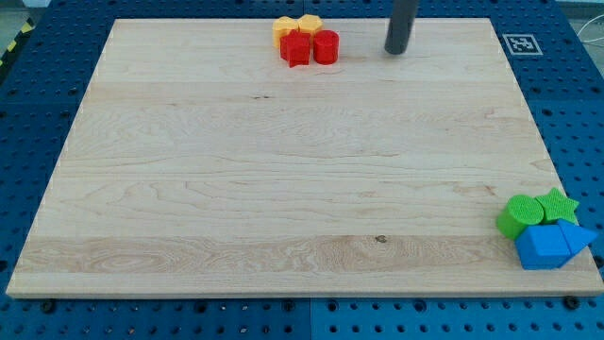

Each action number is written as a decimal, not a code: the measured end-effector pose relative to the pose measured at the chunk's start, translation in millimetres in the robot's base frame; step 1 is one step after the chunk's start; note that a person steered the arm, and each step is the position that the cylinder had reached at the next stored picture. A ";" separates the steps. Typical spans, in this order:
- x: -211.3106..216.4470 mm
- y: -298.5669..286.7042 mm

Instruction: Separate yellow heart and the red star

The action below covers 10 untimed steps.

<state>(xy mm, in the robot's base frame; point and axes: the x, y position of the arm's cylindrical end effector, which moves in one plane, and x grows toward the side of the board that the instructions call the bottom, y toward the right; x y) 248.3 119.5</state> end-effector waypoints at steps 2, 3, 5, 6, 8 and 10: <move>-55.5 -76.7; -54.6 -93.7; -49.0 -130.9; -22.5 -139.2; 36.5 -150.9; 61.3 -160.6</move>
